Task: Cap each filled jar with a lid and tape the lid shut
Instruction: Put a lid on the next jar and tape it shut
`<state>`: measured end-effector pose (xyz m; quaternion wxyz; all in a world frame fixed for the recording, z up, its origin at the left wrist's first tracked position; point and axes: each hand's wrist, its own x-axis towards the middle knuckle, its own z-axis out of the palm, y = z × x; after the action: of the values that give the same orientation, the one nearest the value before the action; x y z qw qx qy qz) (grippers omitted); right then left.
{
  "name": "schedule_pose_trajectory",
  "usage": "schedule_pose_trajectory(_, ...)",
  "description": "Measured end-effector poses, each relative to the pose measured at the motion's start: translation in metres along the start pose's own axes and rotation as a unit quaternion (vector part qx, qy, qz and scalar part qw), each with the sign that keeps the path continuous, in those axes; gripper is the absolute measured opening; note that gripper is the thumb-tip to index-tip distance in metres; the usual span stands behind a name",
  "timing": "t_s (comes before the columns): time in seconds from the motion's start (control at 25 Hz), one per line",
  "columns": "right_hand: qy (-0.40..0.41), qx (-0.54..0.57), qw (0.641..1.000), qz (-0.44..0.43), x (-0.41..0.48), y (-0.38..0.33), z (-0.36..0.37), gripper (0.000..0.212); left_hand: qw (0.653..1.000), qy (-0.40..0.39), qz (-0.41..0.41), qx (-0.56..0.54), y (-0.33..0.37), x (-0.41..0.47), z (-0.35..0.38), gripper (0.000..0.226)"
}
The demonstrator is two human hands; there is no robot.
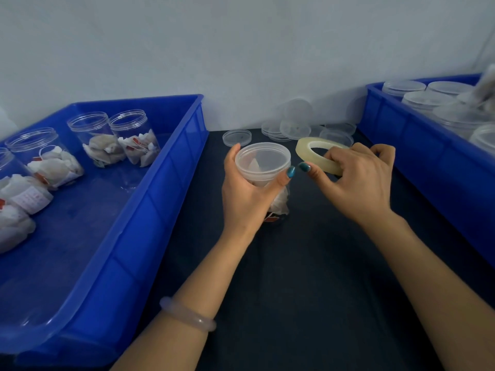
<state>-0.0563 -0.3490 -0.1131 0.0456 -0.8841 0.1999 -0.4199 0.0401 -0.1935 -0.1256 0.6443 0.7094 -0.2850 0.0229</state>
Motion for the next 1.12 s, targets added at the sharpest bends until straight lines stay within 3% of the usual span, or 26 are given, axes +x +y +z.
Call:
schedule_pose_trajectory(0.16,-0.016,-0.002,1.000,0.002,0.001,0.003,-0.002,0.070,0.999,-0.015,-0.003,-0.030,-0.006,0.008,-0.008,0.083)
schedule_pose_trajectory(0.36,0.034,0.019,0.999,0.008,0.004,0.002,-0.011,0.069,0.992,-0.058,-0.044,-0.104,0.001,0.017,-0.022,0.071)
schedule_pose_trajectory(0.48,0.038,0.029,0.999,0.014,0.005,0.000,-0.015,0.071,0.975,-0.122,-0.095,-0.159,0.006,0.014,-0.026,0.082)
schedule_pose_trajectory(0.6,0.041,0.050,0.998,0.019,0.006,-0.005,-0.017,0.070,0.952,-0.206,-0.110,-0.198,0.007,0.010,-0.025,0.072)
schedule_pose_trajectory(0.76,-0.025,0.064,0.996,0.052,0.006,-0.007,-0.016,0.075,0.936,-0.266,-0.105,-0.207,0.004,0.010,-0.026,0.063)
schedule_pose_trajectory(0.88,-0.101,0.074,0.990,0.062,0.006,-0.004,-0.014,0.072,0.929,-0.300,-0.116,-0.185,0.004,0.012,-0.029,0.084)
schedule_pose_trajectory(0.96,-0.204,0.145,0.965,0.075,0.006,-0.002,-0.013,0.069,0.930,-0.310,-0.108,-0.165,0.002,0.013,-0.031,0.112)
schedule_pose_trajectory(1.04,-0.306,0.293,0.900,0.102,0.005,-0.005,-0.015,0.063,0.933,-0.310,-0.113,-0.146,0.000,0.015,-0.034,0.130)
schedule_pose_trajectory(1.12,-0.358,0.393,0.838,0.123,0.004,-0.007,-0.017,0.062,0.937,-0.311,-0.105,-0.119,-0.002,0.017,-0.036,0.140)
